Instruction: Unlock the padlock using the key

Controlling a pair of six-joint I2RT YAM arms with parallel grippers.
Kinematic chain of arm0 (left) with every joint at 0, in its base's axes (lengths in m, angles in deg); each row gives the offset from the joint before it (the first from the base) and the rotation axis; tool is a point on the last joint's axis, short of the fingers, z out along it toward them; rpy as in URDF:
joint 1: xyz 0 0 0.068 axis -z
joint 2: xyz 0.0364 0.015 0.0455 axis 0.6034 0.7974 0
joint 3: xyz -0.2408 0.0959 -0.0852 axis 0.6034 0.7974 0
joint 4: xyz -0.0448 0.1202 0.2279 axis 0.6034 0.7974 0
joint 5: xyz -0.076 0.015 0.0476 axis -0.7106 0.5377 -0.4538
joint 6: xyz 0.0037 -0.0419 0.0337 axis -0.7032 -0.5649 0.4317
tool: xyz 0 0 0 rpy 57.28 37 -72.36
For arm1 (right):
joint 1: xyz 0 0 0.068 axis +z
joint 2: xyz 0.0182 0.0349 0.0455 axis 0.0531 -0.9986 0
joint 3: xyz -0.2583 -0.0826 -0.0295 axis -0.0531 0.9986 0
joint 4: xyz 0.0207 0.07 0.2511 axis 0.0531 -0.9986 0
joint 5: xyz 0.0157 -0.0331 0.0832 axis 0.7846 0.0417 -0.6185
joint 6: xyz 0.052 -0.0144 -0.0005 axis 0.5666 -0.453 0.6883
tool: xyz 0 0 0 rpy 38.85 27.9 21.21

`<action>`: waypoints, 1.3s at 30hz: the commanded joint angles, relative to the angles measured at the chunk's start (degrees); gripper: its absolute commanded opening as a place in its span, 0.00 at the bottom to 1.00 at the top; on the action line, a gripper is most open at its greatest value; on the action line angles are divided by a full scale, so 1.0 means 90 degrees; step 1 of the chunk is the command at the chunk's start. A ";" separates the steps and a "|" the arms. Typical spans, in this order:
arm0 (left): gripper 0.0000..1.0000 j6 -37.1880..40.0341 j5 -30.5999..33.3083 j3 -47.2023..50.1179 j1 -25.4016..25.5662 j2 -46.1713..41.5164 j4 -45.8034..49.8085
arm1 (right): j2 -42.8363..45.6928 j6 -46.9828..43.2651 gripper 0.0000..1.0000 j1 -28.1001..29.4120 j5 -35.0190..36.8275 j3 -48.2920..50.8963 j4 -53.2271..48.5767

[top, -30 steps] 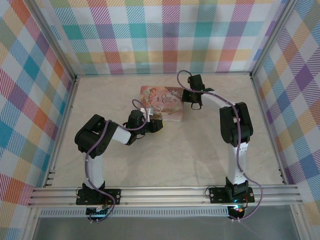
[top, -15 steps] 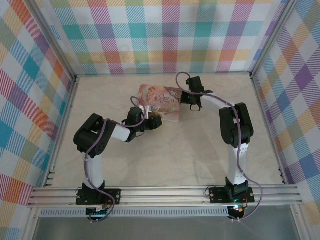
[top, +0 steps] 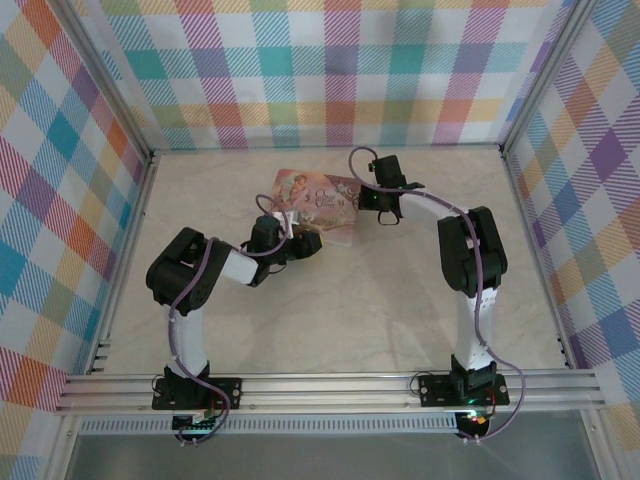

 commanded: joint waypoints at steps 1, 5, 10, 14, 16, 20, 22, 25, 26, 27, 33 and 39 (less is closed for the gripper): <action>0.37 -0.0359 0.0185 0.0289 -0.0227 0.0062 0.0158 | 0.0164 -0.0059 0.00 0.0160 -0.0307 0.0087 -0.0135; 0.38 -0.0382 0.0283 0.0321 -0.0277 -0.0002 0.0013 | 0.0135 -0.0052 0.00 0.0169 -0.0298 0.0096 -0.0117; 0.40 -0.0548 0.0501 0.0535 -0.0285 -0.0035 -0.0312 | 0.0093 -0.0021 0.00 0.0199 -0.0288 0.0017 -0.0114; 0.43 -0.0600 0.0610 0.0735 -0.0335 -0.0062 -0.0476 | 0.0046 -0.0030 0.00 0.0213 -0.0278 -0.0069 -0.0181; 0.43 -0.0636 0.0644 0.0856 -0.0374 -0.0084 -0.0680 | 0.0058 -0.0039 0.00 0.0227 -0.0268 -0.0081 -0.0193; 0.40 -0.0657 0.0459 0.0879 -0.0454 -0.0110 -0.0935 | 0.0058 -0.0040 0.00 0.0255 -0.0248 -0.0076 -0.0200; 0.37 -0.0627 0.0326 0.0778 -0.0460 -0.0058 -0.0945 | 0.0045 -0.0040 0.00 0.0267 -0.0241 -0.0071 -0.0193; 0.34 -0.0628 0.0240 0.0639 -0.0457 0.0055 -0.0934 | 0.0026 -0.0033 0.00 0.0287 -0.0239 -0.0104 -0.0200; 0.33 -0.0633 0.0220 0.0596 -0.0462 0.0098 -0.0935 | 0.0026 -0.0030 0.00 0.0299 -0.0239 -0.0101 -0.0203; 0.32 -0.0638 0.0215 0.0574 -0.0462 0.0128 -0.0940 | 0.0022 -0.0030 0.00 0.0308 -0.0239 -0.0105 -0.0195; 0.23 -0.0588 0.0185 0.0429 -0.0463 0.0219 -0.0882 | -0.0009 -0.0040 0.00 0.0354 -0.0217 -0.0113 -0.0207; 0.18 -0.0491 0.0117 0.0434 -0.0473 0.0147 -0.0727 | 0.0043 -0.0059 0.00 0.0365 -0.0190 -0.0047 -0.0197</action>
